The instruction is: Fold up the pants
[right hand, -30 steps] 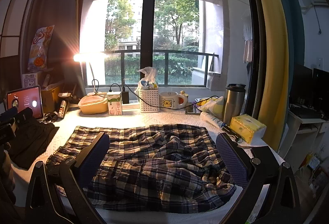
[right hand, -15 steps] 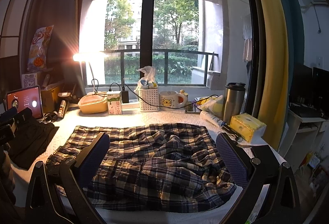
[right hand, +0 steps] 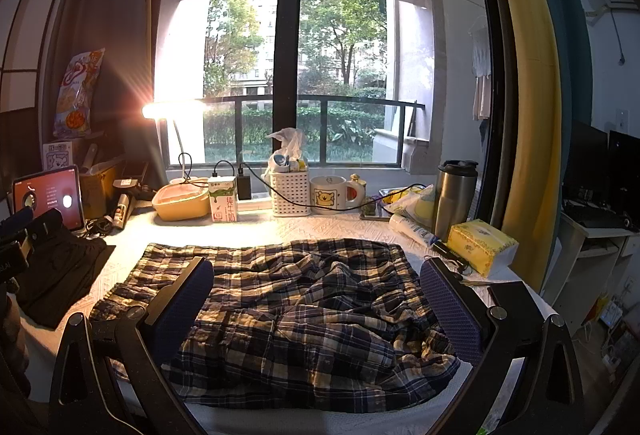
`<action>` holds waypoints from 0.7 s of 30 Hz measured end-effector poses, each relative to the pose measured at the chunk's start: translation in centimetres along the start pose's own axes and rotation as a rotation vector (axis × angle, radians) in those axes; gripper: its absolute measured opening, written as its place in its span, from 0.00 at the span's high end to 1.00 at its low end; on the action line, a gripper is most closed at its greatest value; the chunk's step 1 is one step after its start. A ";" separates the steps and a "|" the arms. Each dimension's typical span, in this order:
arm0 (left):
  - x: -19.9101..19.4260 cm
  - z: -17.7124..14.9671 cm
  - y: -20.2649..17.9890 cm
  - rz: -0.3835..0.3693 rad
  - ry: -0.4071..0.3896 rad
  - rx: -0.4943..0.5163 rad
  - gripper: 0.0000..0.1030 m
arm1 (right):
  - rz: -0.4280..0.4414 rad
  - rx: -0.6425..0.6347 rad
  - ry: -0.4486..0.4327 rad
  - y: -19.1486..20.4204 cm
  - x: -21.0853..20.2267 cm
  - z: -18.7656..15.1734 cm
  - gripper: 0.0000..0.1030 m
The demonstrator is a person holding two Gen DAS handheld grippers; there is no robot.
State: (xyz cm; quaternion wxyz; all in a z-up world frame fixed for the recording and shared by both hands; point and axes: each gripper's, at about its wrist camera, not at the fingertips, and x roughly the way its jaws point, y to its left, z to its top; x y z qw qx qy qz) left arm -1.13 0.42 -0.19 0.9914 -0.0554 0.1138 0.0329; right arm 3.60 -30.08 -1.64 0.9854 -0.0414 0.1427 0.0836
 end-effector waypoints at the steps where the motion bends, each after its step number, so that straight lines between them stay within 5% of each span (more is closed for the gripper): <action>1: -0.1 0.0 0.0 0.000 -0.001 0.000 0.01 | 0.000 -0.001 0.000 0.0 0.0 0.0 0.00; 14: 0.2 0.4 -0.4 -0.010 -0.004 0.033 0.01 | 0.002 -0.006 0.010 0.1 0.4 -0.2 0.00; 21: 4.4 0.8 0.0 -0.026 0.075 0.078 0.01 | 0.006 -0.027 0.071 -1.3 4.1 -0.7 0.00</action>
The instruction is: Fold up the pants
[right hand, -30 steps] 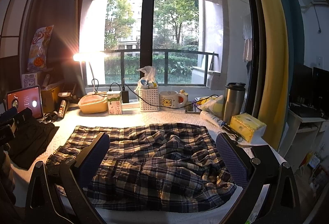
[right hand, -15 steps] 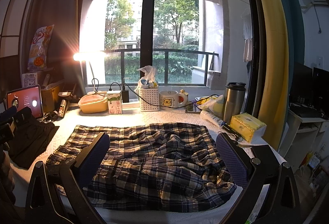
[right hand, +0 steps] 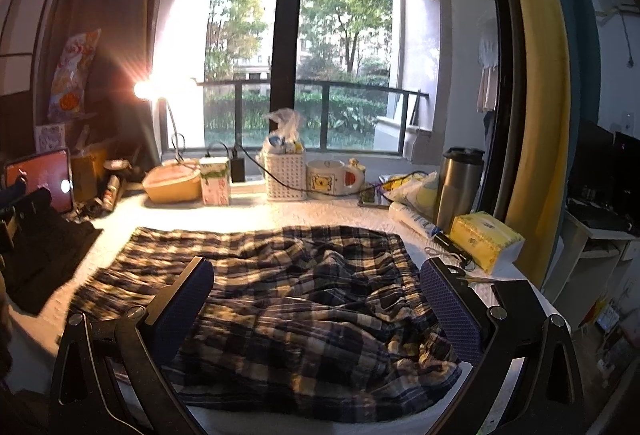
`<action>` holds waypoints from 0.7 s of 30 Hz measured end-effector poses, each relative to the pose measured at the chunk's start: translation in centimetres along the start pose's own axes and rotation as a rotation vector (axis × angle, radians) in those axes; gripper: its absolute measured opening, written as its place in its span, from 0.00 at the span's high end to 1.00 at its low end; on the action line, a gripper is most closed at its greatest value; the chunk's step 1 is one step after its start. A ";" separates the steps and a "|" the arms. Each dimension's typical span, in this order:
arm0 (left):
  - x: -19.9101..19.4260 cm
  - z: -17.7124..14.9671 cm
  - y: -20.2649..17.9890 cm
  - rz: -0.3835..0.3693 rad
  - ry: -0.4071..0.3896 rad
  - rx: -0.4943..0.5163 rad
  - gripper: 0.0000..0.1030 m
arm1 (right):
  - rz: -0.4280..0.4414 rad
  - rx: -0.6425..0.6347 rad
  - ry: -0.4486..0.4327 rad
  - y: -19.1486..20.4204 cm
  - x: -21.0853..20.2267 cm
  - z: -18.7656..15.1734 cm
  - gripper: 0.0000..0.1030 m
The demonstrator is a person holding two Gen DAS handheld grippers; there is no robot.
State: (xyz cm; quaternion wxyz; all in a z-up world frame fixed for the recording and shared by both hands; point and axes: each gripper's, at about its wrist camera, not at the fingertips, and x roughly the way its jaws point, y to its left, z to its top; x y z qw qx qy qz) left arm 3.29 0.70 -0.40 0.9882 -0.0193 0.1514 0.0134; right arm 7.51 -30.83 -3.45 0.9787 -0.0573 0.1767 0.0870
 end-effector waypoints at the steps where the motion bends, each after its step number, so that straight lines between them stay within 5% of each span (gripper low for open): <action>1: 1.1 0.2 0.3 -0.012 0.028 -0.003 0.01 | 0.010 0.006 0.013 -0.4 0.7 0.1 0.00; 15: 15.9 -1.1 6.0 -0.019 0.383 -0.108 0.02 | 0.105 -0.028 0.245 -7.9 14.4 3.3 0.00; 21: 21.2 -2.2 6.9 -0.012 0.525 -0.080 0.07 | 0.142 -0.003 0.340 -10.2 20.3 4.4 0.01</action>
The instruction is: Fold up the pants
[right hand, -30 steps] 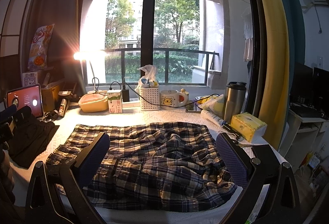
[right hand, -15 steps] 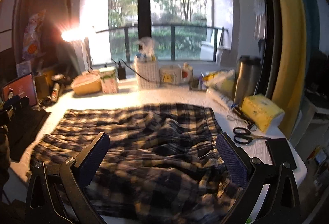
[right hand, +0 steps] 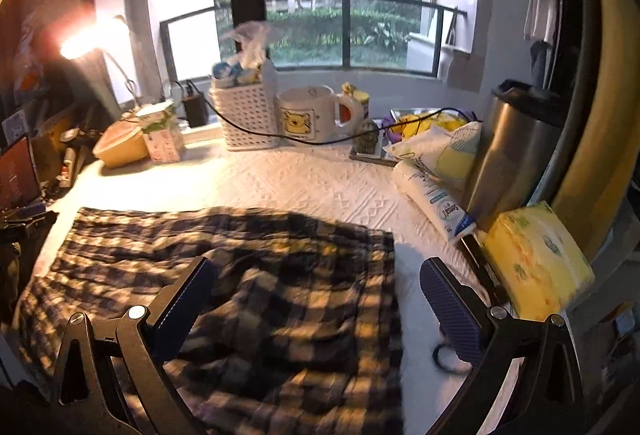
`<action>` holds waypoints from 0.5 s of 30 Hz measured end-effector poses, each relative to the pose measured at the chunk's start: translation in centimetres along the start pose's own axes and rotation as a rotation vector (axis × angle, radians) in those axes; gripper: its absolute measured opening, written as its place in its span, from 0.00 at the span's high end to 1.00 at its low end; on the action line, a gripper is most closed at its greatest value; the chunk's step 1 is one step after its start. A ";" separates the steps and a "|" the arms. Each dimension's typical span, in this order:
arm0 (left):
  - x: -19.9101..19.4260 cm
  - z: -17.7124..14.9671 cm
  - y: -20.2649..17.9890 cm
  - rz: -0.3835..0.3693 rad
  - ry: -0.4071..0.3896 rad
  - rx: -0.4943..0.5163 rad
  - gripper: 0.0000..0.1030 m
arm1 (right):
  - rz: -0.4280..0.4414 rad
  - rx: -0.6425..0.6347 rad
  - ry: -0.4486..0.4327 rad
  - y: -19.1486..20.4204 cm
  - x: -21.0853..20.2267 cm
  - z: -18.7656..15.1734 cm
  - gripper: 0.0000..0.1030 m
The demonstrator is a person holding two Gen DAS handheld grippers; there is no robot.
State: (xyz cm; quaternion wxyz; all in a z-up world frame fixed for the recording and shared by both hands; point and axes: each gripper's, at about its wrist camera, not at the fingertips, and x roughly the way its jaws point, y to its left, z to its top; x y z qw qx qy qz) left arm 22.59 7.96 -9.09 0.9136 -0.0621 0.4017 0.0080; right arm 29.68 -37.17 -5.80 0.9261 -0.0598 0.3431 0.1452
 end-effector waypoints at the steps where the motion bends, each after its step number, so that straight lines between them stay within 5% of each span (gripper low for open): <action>1: 0.8 0.2 0.2 0.003 0.018 0.003 0.08 | 0.000 0.001 0.017 -0.4 1.0 0.3 0.03; 10: 5.5 0.1 0.1 -0.022 0.140 0.029 0.13 | 0.068 0.042 0.162 -3.5 8.4 1.8 0.08; 15: 5.2 -0.8 -2.2 -0.007 0.102 0.150 0.55 | 0.097 0.050 0.275 -3.3 12.2 1.0 0.14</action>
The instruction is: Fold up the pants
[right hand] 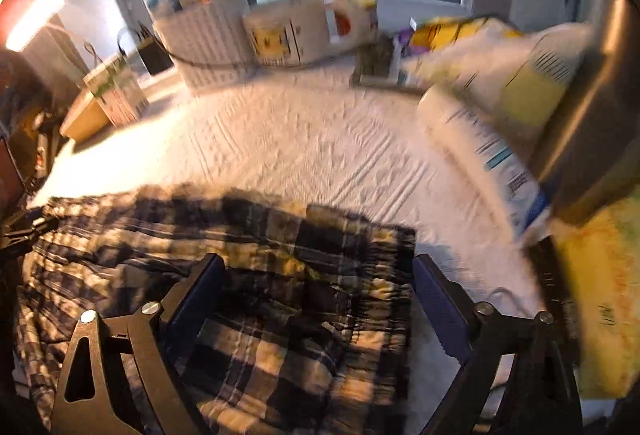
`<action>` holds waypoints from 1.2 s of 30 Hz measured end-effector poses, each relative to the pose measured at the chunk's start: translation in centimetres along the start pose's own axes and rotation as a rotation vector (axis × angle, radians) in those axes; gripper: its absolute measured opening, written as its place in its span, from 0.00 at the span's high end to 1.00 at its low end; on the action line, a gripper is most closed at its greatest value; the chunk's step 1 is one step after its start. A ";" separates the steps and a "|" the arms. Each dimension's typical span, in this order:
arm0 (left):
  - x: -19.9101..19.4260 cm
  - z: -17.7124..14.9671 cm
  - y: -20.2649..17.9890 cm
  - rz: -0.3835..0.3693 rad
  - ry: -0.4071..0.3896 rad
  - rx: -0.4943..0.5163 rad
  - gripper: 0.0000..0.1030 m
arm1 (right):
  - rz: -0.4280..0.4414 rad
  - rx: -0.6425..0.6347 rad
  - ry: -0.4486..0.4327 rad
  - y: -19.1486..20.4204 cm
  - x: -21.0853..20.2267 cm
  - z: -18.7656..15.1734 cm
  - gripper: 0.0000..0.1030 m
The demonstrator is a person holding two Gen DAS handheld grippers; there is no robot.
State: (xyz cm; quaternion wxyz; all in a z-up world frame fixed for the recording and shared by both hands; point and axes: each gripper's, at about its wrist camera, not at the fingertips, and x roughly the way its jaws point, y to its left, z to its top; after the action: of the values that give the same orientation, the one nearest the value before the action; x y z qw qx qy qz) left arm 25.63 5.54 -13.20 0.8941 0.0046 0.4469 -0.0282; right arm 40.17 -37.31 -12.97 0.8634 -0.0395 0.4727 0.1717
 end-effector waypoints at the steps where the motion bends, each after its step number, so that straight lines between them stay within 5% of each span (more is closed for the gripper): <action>1: 0.0 -0.1 -0.5 -0.012 -0.002 0.026 0.69 | -0.033 -0.014 -0.003 0.3 0.3 0.1 0.16; 2: -0.2 -0.3 -0.9 -0.015 -0.003 0.042 0.79 | -0.044 -0.025 -0.003 0.5 0.5 0.3 0.26; 4: -0.2 -0.4 -1.7 -0.013 -0.004 0.076 0.93 | -0.039 -0.043 -0.007 1.0 0.5 0.6 0.60; 6: -0.2 -0.2 -1.6 -0.018 -0.009 0.080 0.96 | -0.018 -0.056 -0.003 1.4 0.6 0.6 0.79; 20: -4.7 6.9 3.1 0.031 -0.231 0.008 0.98 | -0.088 -0.124 -0.263 5.9 -5.2 3.7 0.84; 30: -4.4 12.7 4.7 0.096 -0.318 0.035 0.97 | -0.062 -0.038 -0.339 6.0 -5.0 8.1 0.84; 33: -2.6 13.2 4.9 0.093 -0.261 0.033 0.91 | -0.096 -0.017 -0.320 5.6 -3.4 8.6 0.84; 35: -2.0 12.9 5.4 0.104 -0.217 0.005 0.54 | -0.119 0.008 -0.285 5.0 -1.9 8.8 0.84; 36: -2.2 12.3 5.6 0.087 -0.217 -0.011 0.44 | -0.123 0.019 -0.259 4.7 -1.1 8.8 0.83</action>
State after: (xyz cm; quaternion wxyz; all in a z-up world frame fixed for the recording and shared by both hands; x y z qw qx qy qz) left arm 34.47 10.86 -4.11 0.9376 0.0160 0.3470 0.0128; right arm 45.09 -31.16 -6.76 0.9265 -0.0379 0.3554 0.1175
